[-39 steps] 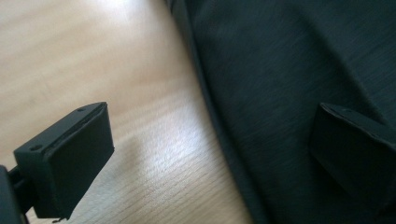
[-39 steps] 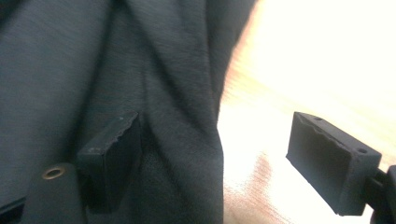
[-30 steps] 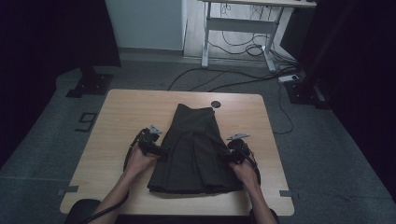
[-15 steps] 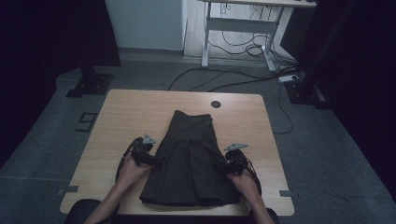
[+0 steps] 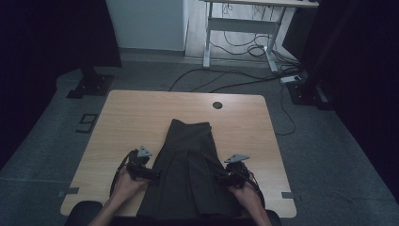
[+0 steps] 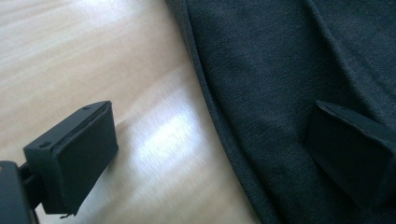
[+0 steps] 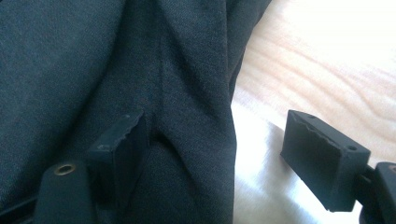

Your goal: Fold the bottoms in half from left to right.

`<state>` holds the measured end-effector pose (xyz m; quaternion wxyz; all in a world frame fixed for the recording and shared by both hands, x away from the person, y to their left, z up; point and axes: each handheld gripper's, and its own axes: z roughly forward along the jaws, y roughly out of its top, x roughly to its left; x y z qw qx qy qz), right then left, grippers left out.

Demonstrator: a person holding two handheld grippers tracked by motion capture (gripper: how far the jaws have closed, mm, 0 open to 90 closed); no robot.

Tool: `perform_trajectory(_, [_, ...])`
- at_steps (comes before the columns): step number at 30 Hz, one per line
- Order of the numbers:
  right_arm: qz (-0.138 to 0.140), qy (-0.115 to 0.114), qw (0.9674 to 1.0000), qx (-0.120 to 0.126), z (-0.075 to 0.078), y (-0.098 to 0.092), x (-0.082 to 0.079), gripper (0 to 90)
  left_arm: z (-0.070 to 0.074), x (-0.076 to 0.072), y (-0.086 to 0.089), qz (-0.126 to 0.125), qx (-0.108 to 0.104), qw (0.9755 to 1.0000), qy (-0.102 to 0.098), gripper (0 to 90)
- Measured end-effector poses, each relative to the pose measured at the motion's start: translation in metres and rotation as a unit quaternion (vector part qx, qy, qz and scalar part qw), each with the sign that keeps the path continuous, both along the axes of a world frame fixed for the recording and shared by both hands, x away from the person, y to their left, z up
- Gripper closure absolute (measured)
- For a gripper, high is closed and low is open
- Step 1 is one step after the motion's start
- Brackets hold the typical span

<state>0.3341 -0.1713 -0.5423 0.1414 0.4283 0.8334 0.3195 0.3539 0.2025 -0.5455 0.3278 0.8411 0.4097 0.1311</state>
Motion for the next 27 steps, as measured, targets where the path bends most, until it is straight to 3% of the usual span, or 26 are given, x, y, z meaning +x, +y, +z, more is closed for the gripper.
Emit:
perform_trajectory(7, [0.014,0.0,0.9999,-0.002,0.0,-0.001,-0.019,22.2,0.002,-0.023,0.0,-0.016,0.001,0.9999,0.0,6.0])
perform_trajectory(10, [0.018,0.0,0.9998,-0.001,0.0,-0.002,-0.024,22.0,0.002,-0.024,0.001,-0.02,-0.002,0.9998,0.005,5.9])
perform_trajectory(13, [0.02,0.011,0.9997,-0.007,0.002,-0.001,-0.021,21.1,0.004,-0.02,0.001,-0.032,0.0,0.9994,0.012,5.8])
perform_trajectory(17, [0.025,0.017,0.9995,-0.014,0.008,0.001,-0.016,19.7,0.015,-0.012,0.0,-0.038,0.018,0.9991,-0.008,4.0])
perform_trajectory(27, [0.029,-0.012,0.9995,0.001,0.038,0.008,0.014,18.1,0.045,0.032,-0.004,-0.032,-0.016,0.9991,-0.023,7.3])
